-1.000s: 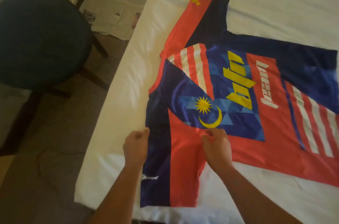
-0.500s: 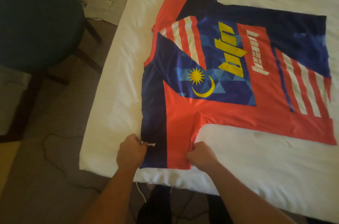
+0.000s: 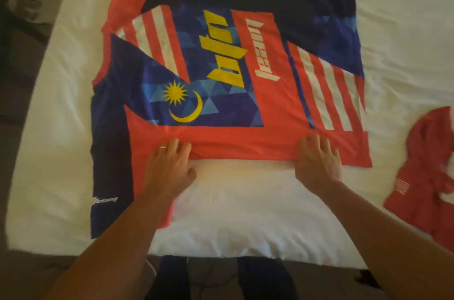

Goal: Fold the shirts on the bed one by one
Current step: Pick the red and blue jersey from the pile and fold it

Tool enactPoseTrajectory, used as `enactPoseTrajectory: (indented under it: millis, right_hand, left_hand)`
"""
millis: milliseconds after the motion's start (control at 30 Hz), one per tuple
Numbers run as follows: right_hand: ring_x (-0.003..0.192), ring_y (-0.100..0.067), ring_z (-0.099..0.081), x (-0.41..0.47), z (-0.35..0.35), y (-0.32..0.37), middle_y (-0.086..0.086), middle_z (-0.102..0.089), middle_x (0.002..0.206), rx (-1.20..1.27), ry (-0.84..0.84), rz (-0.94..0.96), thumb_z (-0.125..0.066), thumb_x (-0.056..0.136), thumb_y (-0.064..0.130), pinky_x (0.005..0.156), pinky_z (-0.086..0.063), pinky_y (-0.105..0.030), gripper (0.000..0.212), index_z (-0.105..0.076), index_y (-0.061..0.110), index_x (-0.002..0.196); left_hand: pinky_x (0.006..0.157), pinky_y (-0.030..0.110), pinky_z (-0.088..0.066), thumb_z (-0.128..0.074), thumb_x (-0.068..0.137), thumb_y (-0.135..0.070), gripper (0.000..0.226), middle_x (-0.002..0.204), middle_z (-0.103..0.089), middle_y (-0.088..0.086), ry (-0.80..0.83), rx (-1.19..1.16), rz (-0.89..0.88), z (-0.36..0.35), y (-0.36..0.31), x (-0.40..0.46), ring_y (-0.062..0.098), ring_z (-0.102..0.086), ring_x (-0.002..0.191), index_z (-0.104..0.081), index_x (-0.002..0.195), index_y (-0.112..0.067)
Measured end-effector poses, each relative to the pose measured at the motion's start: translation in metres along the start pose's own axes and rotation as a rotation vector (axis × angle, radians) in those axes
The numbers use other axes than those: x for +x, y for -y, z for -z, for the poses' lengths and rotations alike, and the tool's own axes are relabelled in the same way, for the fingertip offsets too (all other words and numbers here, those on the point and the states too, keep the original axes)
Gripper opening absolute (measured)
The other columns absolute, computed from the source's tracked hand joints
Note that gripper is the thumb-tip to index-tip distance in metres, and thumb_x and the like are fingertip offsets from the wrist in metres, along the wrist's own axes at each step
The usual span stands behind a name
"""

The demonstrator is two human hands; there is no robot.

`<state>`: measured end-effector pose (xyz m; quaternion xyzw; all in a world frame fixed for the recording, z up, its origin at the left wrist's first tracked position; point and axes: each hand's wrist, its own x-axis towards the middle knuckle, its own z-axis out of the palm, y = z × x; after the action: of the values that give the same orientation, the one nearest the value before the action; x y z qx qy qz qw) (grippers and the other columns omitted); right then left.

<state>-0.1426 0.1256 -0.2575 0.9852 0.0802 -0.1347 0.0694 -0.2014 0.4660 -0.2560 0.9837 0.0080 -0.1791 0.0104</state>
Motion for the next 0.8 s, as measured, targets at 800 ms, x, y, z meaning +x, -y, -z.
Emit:
enactPoseTrajectory:
  millis: [800]
  right_hand:
    - [0.119, -0.035, -0.061, 0.094, 0.047, -0.108, -0.011, -0.060, 0.133, 0.042, 0.712, -0.059, -0.054, 0.090, 0.053, 0.100, -0.052, -0.045, 0.066, -0.049, 0.015, 0.143]
  left_hand:
    - [0.071, 0.025, -0.039, -0.059, 0.080, 0.007, 0.032, 0.083, -0.068, 0.001, 0.452, -0.269, 0.065, 0.057, 0.029, 0.093, 0.018, -0.058, 0.084, -0.062, 0.068, -0.022]
